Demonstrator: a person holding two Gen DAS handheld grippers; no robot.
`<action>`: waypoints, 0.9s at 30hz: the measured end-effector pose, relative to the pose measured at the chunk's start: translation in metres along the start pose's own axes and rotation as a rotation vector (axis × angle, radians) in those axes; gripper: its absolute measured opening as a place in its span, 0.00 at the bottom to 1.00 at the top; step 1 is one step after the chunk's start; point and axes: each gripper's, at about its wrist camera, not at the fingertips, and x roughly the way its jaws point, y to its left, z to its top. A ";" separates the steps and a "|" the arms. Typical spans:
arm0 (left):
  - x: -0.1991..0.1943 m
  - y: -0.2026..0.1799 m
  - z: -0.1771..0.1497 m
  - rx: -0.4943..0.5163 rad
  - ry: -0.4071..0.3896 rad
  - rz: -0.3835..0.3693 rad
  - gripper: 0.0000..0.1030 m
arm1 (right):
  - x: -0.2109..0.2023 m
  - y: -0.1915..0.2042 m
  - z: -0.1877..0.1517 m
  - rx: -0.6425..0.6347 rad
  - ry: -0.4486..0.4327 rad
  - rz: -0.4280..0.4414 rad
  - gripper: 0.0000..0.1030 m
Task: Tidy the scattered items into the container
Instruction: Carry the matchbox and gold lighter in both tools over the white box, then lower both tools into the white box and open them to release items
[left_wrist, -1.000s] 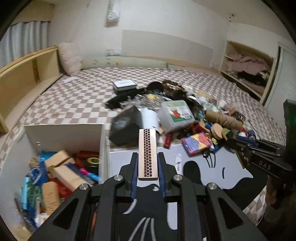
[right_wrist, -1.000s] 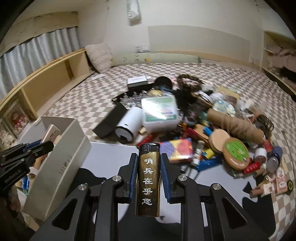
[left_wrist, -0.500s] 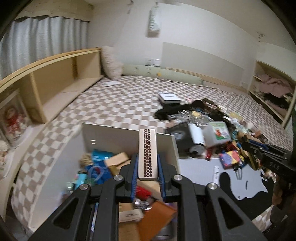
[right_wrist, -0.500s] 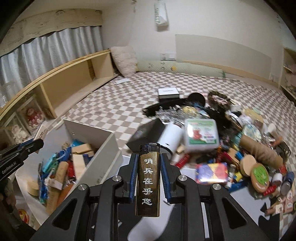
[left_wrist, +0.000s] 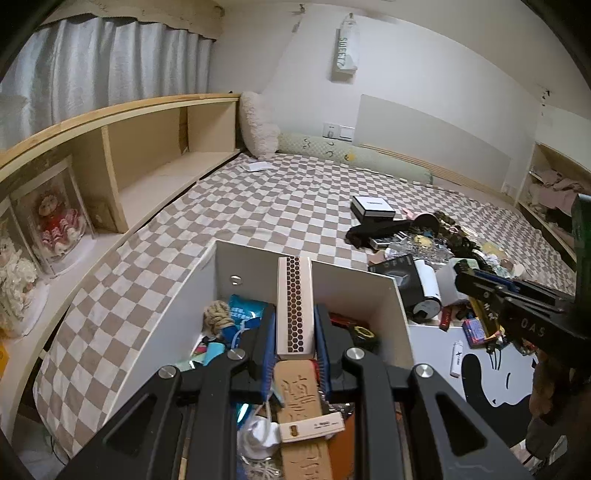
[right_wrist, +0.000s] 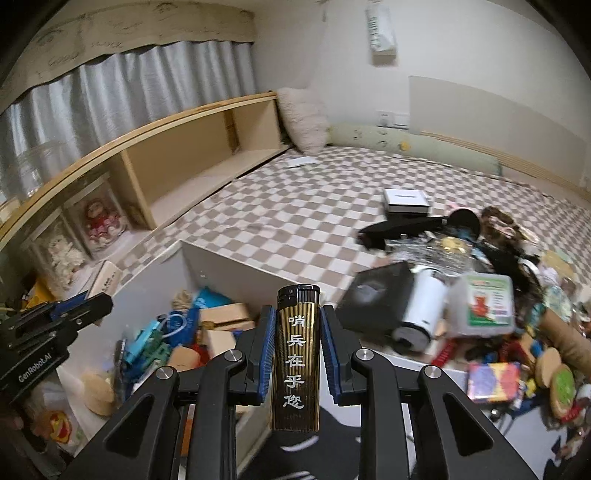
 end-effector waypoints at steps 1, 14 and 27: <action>0.001 0.004 0.000 -0.008 0.001 0.003 0.19 | 0.004 0.005 0.001 -0.006 0.005 0.009 0.24; 0.030 0.029 -0.005 -0.083 0.062 0.019 0.19 | 0.050 0.034 -0.006 0.012 0.078 0.091 0.24; 0.049 0.023 -0.006 -0.061 0.089 0.016 0.19 | 0.071 0.033 -0.008 0.054 0.109 0.084 0.24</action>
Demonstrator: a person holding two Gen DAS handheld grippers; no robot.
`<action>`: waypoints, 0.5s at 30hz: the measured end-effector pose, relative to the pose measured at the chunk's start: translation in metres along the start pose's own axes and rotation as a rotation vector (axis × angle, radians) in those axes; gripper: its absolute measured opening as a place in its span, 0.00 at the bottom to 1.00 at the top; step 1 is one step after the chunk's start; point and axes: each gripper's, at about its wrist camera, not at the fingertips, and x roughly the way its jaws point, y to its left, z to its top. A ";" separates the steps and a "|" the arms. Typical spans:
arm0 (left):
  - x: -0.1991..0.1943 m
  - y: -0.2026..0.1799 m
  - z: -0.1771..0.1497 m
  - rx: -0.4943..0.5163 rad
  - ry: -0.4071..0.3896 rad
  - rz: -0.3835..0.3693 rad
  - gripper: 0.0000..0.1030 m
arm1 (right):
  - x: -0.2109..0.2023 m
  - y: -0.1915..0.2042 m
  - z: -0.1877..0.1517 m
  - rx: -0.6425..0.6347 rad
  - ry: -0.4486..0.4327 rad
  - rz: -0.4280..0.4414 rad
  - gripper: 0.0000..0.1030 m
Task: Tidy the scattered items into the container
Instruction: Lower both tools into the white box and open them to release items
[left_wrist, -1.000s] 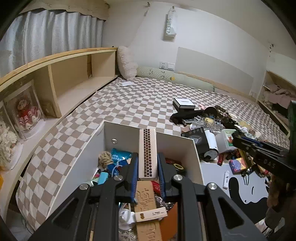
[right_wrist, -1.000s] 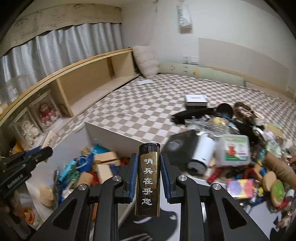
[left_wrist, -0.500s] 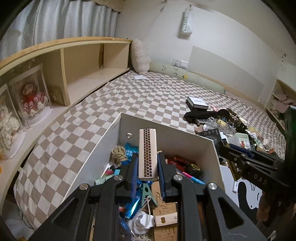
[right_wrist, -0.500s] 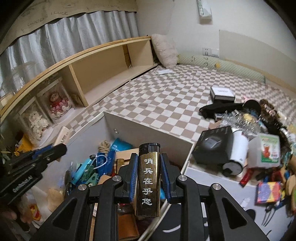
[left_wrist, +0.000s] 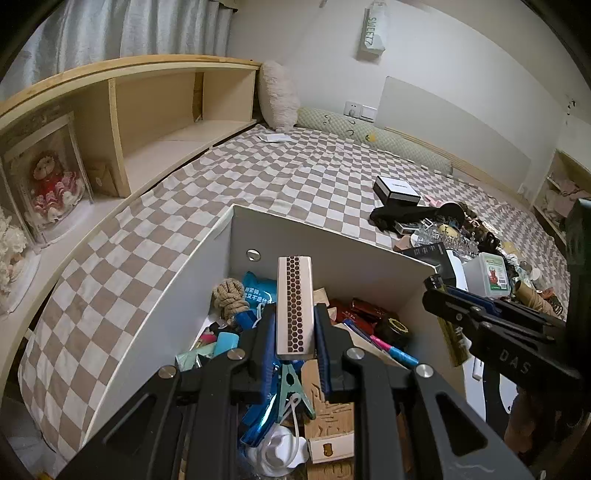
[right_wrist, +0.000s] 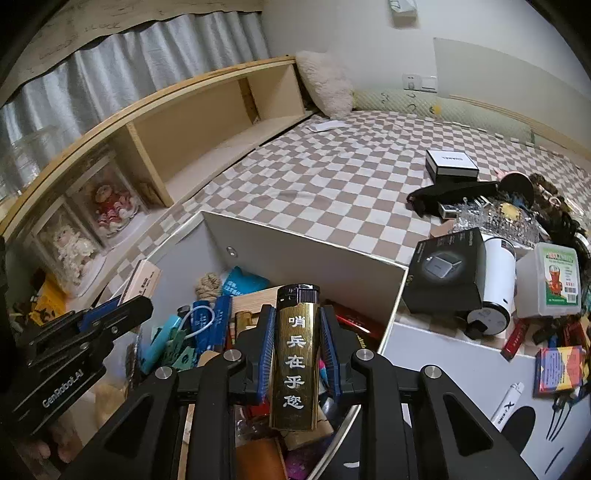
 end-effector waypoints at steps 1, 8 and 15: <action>0.000 0.000 0.000 0.000 -0.001 0.001 0.19 | 0.001 -0.001 0.000 0.002 0.000 -0.002 0.24; 0.004 0.001 -0.001 -0.002 0.000 0.012 0.30 | 0.002 -0.003 -0.002 0.013 0.001 0.012 0.24; -0.001 0.001 0.000 -0.009 -0.028 0.016 0.61 | -0.002 -0.004 -0.002 0.019 -0.002 0.022 0.24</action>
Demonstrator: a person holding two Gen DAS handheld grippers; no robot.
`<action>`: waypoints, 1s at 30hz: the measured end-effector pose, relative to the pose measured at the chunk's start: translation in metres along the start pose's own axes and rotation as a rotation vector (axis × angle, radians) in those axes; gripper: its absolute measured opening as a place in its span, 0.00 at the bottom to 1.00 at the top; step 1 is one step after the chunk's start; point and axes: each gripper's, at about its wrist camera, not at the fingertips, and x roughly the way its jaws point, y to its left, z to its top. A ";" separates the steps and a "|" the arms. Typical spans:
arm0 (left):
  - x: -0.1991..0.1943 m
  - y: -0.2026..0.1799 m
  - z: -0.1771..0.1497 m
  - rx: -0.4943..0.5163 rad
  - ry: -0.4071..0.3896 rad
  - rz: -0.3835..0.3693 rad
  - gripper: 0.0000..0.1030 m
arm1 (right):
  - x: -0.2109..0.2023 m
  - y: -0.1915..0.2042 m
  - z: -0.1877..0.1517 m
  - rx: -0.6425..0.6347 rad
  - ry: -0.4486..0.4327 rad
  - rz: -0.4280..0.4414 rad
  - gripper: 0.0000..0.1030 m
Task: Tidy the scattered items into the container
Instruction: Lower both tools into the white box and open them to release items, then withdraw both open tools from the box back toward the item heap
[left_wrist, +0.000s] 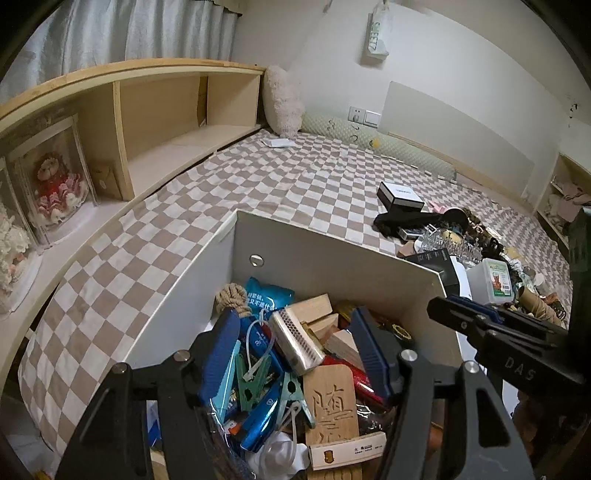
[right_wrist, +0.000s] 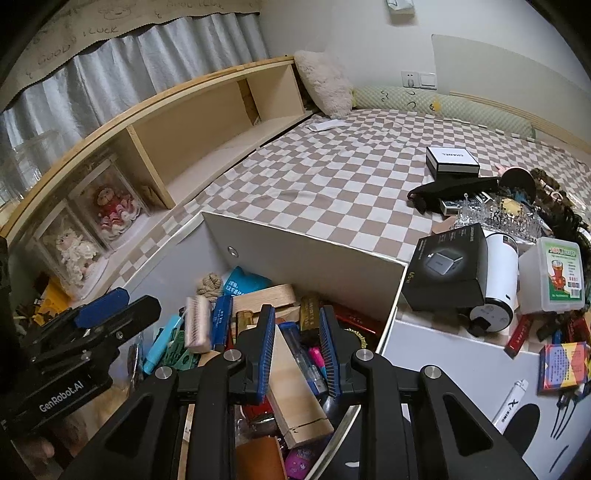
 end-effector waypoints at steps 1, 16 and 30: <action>0.000 0.000 0.000 -0.001 0.002 -0.003 0.61 | 0.000 -0.001 0.000 0.004 0.000 0.002 0.24; -0.004 -0.013 0.002 0.026 -0.008 -0.001 0.73 | -0.016 -0.020 0.000 0.036 -0.014 -0.009 0.24; -0.015 -0.041 0.007 0.047 -0.014 -0.044 0.73 | -0.045 -0.046 0.000 0.066 -0.048 -0.043 0.24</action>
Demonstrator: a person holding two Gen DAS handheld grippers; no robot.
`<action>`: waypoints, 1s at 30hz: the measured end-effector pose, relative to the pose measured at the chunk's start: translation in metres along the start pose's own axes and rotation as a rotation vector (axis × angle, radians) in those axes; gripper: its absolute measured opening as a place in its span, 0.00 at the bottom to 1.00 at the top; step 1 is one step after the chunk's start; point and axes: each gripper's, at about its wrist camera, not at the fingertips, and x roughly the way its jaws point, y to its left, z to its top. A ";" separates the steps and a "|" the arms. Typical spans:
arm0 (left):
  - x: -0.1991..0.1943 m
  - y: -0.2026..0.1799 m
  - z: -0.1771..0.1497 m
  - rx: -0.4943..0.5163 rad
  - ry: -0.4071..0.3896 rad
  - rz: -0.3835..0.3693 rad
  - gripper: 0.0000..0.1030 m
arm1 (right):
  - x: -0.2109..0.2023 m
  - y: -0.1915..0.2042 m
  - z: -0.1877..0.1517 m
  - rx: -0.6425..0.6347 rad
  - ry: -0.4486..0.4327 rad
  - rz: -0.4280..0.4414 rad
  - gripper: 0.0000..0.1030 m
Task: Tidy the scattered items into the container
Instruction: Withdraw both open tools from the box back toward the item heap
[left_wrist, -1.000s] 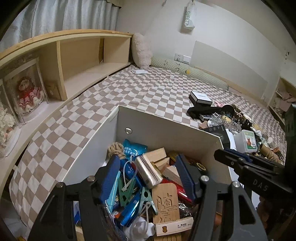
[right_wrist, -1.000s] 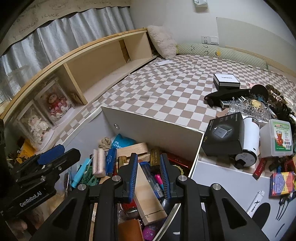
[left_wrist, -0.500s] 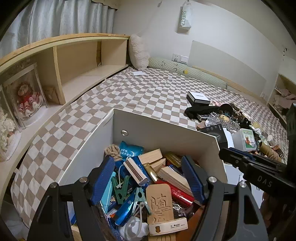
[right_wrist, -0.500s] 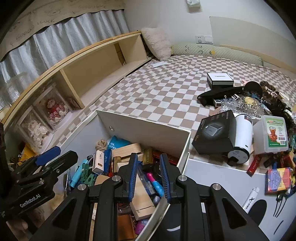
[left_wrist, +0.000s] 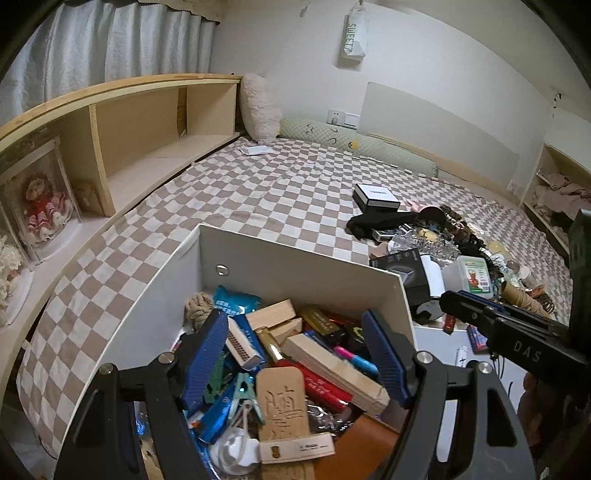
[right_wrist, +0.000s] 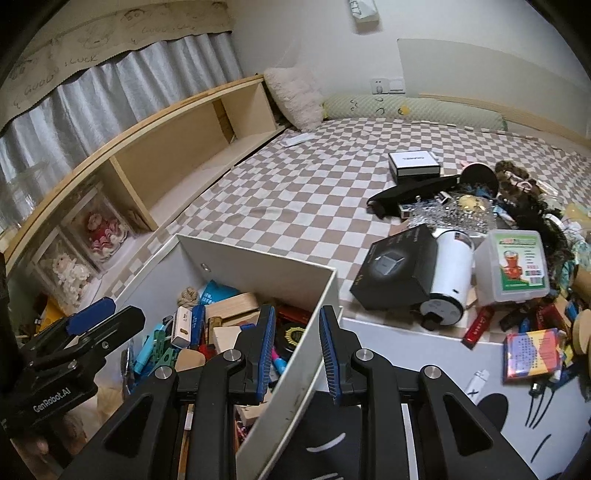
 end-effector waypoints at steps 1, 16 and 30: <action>-0.001 -0.002 0.001 0.002 -0.003 -0.003 0.73 | -0.002 -0.002 0.000 0.003 -0.004 -0.003 0.24; -0.009 -0.042 0.001 0.073 -0.024 -0.007 0.80 | -0.038 -0.041 -0.003 0.020 -0.041 -0.088 0.24; -0.010 -0.085 -0.002 0.086 -0.034 -0.070 0.93 | -0.080 -0.095 -0.016 0.061 -0.072 -0.180 0.24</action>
